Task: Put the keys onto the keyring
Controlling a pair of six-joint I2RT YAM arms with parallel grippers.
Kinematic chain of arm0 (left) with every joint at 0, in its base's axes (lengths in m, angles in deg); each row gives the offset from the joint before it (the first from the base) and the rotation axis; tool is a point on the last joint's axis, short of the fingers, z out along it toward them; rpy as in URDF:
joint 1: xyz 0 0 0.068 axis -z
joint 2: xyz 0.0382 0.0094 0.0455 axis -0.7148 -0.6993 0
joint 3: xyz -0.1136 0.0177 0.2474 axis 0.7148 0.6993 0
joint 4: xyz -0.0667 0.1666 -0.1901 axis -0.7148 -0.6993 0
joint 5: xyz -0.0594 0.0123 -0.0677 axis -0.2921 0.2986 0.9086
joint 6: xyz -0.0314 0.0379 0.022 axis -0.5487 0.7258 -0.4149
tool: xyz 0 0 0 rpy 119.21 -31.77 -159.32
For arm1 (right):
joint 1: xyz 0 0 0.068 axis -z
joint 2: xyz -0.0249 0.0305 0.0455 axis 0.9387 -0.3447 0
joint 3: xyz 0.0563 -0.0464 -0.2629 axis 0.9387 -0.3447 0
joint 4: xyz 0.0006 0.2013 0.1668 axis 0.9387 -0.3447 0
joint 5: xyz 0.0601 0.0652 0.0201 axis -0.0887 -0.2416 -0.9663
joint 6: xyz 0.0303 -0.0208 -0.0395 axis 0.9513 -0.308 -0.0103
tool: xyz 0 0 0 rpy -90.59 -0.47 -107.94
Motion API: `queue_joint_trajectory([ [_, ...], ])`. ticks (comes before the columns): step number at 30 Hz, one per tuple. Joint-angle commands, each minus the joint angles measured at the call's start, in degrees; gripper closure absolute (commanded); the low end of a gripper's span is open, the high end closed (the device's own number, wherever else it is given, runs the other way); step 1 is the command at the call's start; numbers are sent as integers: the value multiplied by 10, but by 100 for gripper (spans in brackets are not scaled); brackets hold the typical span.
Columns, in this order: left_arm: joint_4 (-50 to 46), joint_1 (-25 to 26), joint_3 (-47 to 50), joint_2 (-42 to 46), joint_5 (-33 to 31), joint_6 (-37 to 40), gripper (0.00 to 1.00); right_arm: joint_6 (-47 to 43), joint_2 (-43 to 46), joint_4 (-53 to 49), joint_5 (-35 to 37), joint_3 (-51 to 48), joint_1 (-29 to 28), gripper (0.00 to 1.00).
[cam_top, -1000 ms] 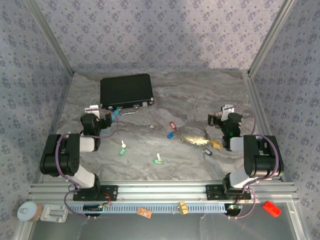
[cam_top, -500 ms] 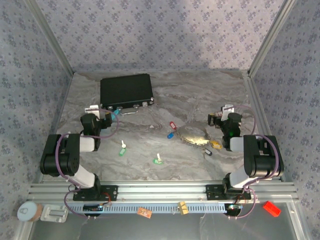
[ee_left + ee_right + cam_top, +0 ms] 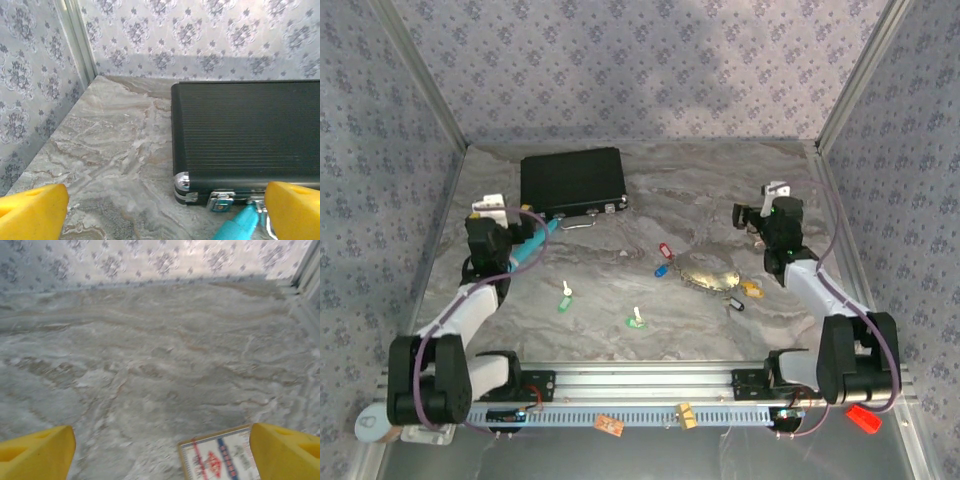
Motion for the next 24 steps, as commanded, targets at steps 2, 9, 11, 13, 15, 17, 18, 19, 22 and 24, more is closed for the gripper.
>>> queue_joint_trajectory([
  [2, -89, 21, -21, 51, 23, -31, 0, 106, -10, -250, 23, 75, -47, 12],
  [9, -186, 71, -44, 94, 72, -121, 1, 187, -20, -426, 57, 134, -132, 25],
  [11, -211, 109, -52, 95, 76, -124, 1, 202, -12, -449, 56, 135, -154, 27],
  [13, -233, 154, -57, 96, 54, -121, 0, 218, -7, -483, 60, 136, -178, 34],
  [15, -244, 194, -60, 96, 34, -127, 0, 228, -6, -509, 60, 136, -197, 40],
  [17, -245, 230, -57, 91, 20, -140, 0, 241, -7, -542, 78, 136, -219, 49],
  [18, -244, 246, -56, 89, 11, -148, 0, 249, -8, -557, 84, 136, -231, 52],
  [19, -243, 258, -56, 86, 5, -153, 0, 260, -9, -570, 91, 134, -243, 53],
  [22, -239, 293, -57, 74, -13, -175, 1, 291, -15, -592, 105, 129, -272, 55],
  [24, -236, 315, -58, 64, -23, -183, 0, 320, -25, -601, 104, 126, -280, 59],
])
